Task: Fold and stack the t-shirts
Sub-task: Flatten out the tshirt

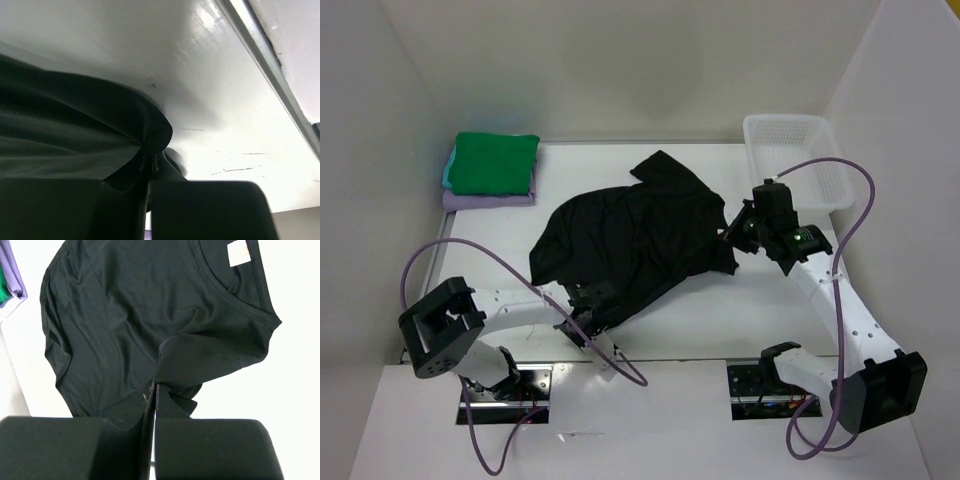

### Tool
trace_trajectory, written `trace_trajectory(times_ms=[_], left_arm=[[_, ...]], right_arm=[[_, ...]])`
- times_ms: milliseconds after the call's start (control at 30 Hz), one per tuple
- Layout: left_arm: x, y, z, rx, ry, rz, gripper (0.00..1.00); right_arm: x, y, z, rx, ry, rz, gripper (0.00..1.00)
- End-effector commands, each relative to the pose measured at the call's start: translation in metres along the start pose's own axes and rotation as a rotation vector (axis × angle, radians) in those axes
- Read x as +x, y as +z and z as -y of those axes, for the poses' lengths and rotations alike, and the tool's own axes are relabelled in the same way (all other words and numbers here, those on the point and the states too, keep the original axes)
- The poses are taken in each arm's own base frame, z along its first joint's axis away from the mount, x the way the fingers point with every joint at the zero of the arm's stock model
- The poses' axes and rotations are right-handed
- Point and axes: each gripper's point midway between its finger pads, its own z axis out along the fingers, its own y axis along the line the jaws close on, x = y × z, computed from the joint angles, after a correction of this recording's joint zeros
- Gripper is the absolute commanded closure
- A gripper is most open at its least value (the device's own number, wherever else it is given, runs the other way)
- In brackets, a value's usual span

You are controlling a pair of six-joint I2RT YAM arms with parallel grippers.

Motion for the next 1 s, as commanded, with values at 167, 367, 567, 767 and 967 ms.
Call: trace_trajectory(times_ms=[167,367,567,767,967], left_arm=[[0.010,-0.006,-0.041,-0.083,-0.392,0.190,1.00],[0.153,-0.156,-0.194,-0.656,-0.792,0.276,1.00],[0.280,-0.336,-0.250,-1.189,-1.020,0.410,1.00],[0.286,-0.338,-0.253,-1.207,-0.953,0.352,1.00],[0.274,-0.290,-0.222,-1.077,-0.869,0.241,0.99]], right_arm=[[-0.032,0.016,0.008,-0.028,0.008,0.025,1.00],[-0.174,0.030,-0.022,-0.022,-0.036,0.162,1.00],[-0.321,-0.081,-0.108,-0.070,-0.115,0.594,1.00],[-0.302,-0.060,-0.106,-0.017,-0.139,0.509,1.00],[-0.220,-0.037,-0.066,0.021,-0.100,0.390,1.00]])
